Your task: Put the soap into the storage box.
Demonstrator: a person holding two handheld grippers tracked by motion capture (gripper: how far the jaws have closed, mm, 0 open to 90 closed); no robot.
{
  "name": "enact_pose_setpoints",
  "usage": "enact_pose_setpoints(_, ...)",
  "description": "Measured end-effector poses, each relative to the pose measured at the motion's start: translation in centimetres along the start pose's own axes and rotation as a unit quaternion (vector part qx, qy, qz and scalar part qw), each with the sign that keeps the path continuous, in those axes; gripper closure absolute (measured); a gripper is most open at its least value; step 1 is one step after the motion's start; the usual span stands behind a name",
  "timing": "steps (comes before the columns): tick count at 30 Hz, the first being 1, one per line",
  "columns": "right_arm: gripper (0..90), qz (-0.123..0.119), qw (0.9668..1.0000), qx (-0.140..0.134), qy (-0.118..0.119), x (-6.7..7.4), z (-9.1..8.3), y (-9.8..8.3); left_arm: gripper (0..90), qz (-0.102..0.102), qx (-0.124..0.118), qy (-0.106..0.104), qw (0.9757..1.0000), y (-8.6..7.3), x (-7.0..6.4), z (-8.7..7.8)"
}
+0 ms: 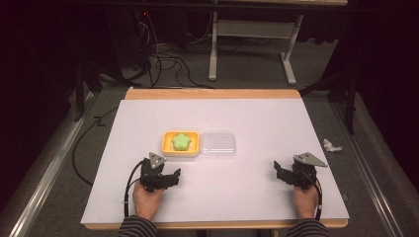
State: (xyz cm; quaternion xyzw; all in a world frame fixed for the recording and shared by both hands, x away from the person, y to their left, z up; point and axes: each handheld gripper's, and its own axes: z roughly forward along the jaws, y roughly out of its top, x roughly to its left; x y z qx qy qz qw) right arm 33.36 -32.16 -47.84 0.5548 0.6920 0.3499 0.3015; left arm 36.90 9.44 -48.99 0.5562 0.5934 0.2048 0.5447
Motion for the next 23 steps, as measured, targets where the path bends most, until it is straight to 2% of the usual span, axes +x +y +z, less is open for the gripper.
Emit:
enact_pose_setpoints(3,20.5,0.000,1.0000,0.000,0.000,-0.01,-0.01,0.00,18.1,0.006,-0.002,0.004,1.0000,-0.23,0.02,0.29)
enact_pose_setpoints(7,20.5,-0.001,1.0000,-0.001,0.000,0.01,0.00,0.00,18.1,0.004,-0.007,0.002,1.0000,-0.38,-0.11,0.50)
enact_pose_setpoints(10,20.5,-0.002,1.0000,0.000,0.000,0.00,0.00,-0.01,18.1,0.012,-0.004,0.003,0.9999,-0.53,-0.13,0.61)
enact_pose_setpoints(18,20.5,-0.003,1.0000,0.000,0.000,-0.01,-0.01,-0.01,17.1,0.010,-0.021,0.000,0.9997,-0.46,-0.05,0.33)
enact_pose_setpoints(19,20.5,-0.002,1.0000,0.001,-0.001,0.01,-0.01,0.00,17.2,0.004,-0.023,-0.001,0.9997,-0.45,-0.08,0.35)
enact_pose_setpoints(23,20.5,-0.005,1.0000,0.000,0.000,0.00,0.03,0.00,17.2,0.012,-0.020,0.000,0.9997,-0.53,-0.09,0.33)
